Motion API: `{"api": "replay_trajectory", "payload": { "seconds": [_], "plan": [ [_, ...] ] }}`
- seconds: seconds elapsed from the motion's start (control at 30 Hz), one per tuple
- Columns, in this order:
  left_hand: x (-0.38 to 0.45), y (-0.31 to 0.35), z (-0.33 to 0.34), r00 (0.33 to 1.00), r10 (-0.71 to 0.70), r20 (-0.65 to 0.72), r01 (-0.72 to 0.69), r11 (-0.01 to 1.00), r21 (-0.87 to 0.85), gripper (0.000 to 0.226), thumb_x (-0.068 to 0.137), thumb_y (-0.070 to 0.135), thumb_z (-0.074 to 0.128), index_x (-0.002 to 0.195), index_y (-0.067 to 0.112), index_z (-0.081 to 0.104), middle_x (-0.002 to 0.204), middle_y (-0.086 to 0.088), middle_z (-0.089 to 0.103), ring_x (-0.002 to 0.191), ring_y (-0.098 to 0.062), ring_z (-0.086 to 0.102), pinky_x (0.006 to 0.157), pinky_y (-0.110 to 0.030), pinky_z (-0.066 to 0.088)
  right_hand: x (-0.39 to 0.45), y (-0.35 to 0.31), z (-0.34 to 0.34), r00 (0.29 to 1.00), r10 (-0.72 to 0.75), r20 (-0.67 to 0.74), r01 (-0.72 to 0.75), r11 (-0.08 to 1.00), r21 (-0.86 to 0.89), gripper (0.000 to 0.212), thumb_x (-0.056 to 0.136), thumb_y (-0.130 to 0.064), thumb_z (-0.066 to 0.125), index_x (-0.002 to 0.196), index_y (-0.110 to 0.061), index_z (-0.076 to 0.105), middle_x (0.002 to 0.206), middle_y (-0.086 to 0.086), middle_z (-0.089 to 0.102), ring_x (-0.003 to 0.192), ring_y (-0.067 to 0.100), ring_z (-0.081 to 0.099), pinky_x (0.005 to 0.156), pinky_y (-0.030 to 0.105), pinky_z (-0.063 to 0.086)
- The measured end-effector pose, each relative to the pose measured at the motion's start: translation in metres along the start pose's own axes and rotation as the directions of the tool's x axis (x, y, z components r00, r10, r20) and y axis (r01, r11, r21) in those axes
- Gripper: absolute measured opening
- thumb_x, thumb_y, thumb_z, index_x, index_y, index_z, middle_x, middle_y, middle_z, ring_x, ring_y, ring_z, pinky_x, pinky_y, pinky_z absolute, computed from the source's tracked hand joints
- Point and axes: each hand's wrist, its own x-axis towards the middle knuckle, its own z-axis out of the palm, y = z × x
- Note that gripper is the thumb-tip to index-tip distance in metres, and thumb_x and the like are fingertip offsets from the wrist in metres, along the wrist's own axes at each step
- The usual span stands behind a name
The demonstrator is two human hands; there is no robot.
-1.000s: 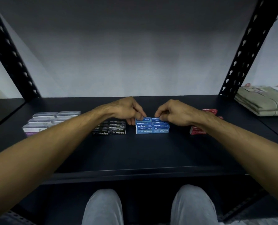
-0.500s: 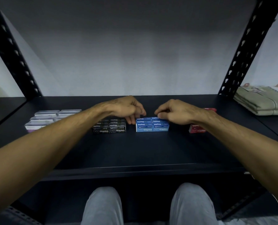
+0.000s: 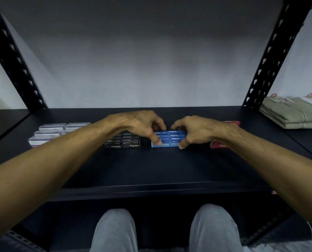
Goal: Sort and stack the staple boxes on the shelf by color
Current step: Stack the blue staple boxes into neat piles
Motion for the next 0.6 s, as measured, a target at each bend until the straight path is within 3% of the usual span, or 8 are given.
{"api": "replay_trajectory", "payload": {
  "seconds": [0.1,0.33,0.47,0.6],
  "plan": [
    [0.001,-0.001,0.002,1.0,-0.003,0.01,0.002,1.0,0.028,0.061,0.075,0.033,0.083,0.13,0.028,0.058,0.113,0.009,0.063,0.07,0.011,0.054,0.064,-0.009,0.038,-0.001,0.0,0.0,1.0,-0.011,-0.014,0.011,1.0,-0.013,0.069,0.075,-0.032,0.081,0.137,-0.027,0.051,0.116,-0.004,0.06,0.095,0.015,0.058,0.087,0.032,0.049],
    [0.005,-0.003,0.006,0.999,0.021,0.029,-0.023,0.999,0.035,0.057,0.076,0.025,0.083,0.128,0.026,0.059,0.116,0.008,0.066,0.059,0.013,0.058,0.062,-0.013,0.041,0.0,-0.002,0.003,0.999,-0.021,-0.024,0.02,1.0,-0.021,0.061,0.078,-0.026,0.079,0.133,-0.027,0.054,0.112,-0.007,0.057,0.095,0.015,0.057,0.087,0.034,0.049],
    [0.004,-0.001,0.008,0.999,0.004,0.033,-0.004,1.0,-0.001,0.054,0.077,0.017,0.081,0.126,0.023,0.06,0.111,0.007,0.069,0.066,-0.008,0.065,0.062,-0.017,0.047,0.0,-0.001,0.005,0.999,-0.017,-0.034,0.016,0.999,-0.031,0.06,0.078,-0.025,0.079,0.132,-0.027,0.055,0.119,-0.003,0.061,0.099,0.016,0.058,0.09,0.037,0.051],
    [0.003,0.004,0.01,1.0,-0.007,0.019,0.007,1.0,0.001,0.05,0.077,0.01,0.079,0.122,0.023,0.062,0.106,0.004,0.071,0.058,0.001,0.062,0.064,-0.018,0.049,0.0,-0.002,0.006,0.999,-0.007,-0.036,0.006,1.0,-0.029,0.061,0.078,-0.025,0.079,0.134,-0.026,0.055,0.123,-0.002,0.061,0.104,0.018,0.059,0.095,0.04,0.05]
  ]
}}
